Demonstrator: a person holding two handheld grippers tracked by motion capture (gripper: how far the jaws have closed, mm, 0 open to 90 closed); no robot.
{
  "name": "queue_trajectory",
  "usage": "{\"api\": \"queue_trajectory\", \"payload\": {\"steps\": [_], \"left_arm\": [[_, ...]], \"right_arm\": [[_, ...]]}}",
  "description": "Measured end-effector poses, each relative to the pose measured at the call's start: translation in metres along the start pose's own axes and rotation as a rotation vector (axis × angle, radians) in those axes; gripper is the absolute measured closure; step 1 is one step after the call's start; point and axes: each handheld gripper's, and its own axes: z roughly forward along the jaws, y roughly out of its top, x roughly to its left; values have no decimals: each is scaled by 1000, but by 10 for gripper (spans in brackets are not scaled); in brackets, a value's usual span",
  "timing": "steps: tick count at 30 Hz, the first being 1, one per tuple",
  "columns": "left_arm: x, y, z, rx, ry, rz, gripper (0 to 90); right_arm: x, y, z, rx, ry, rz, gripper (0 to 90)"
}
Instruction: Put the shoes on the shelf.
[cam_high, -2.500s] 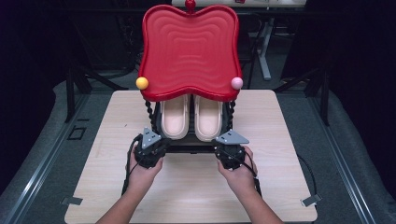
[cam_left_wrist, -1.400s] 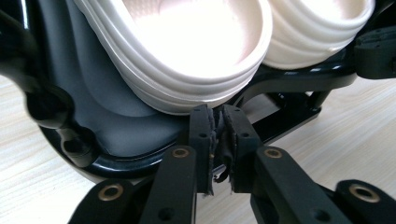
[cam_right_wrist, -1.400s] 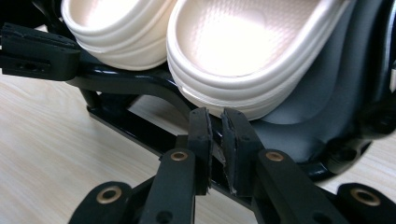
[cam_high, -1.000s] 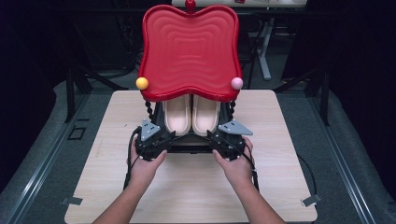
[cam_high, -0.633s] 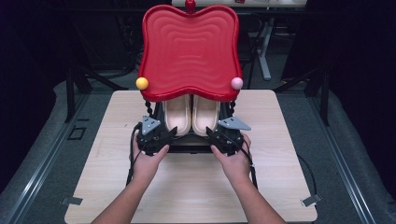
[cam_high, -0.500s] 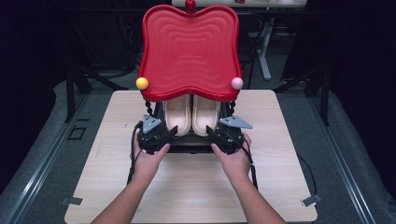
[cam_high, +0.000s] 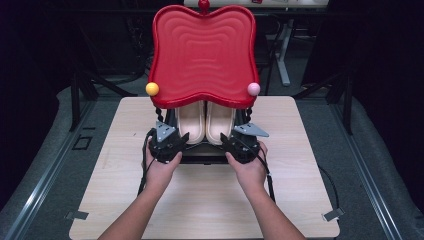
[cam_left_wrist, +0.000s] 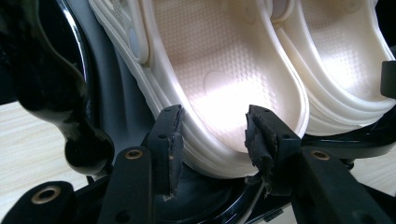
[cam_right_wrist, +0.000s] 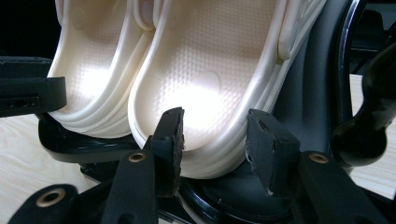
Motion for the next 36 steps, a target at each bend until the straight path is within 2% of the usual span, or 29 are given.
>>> {"api": "queue_trajectory", "payload": {"steps": [14,24,36], "left_arm": [[1,0,-2,-1,-9,-1,558],[1,0,-5,-3,-19,-4,523],[6,2,-30,-41,-29,4,502]], "right_arm": [[0,0,0,1,-7,-9,553],[1,1,-5,5,11,-18,537],[6,5,-29,-25,2,-110,520]]}}
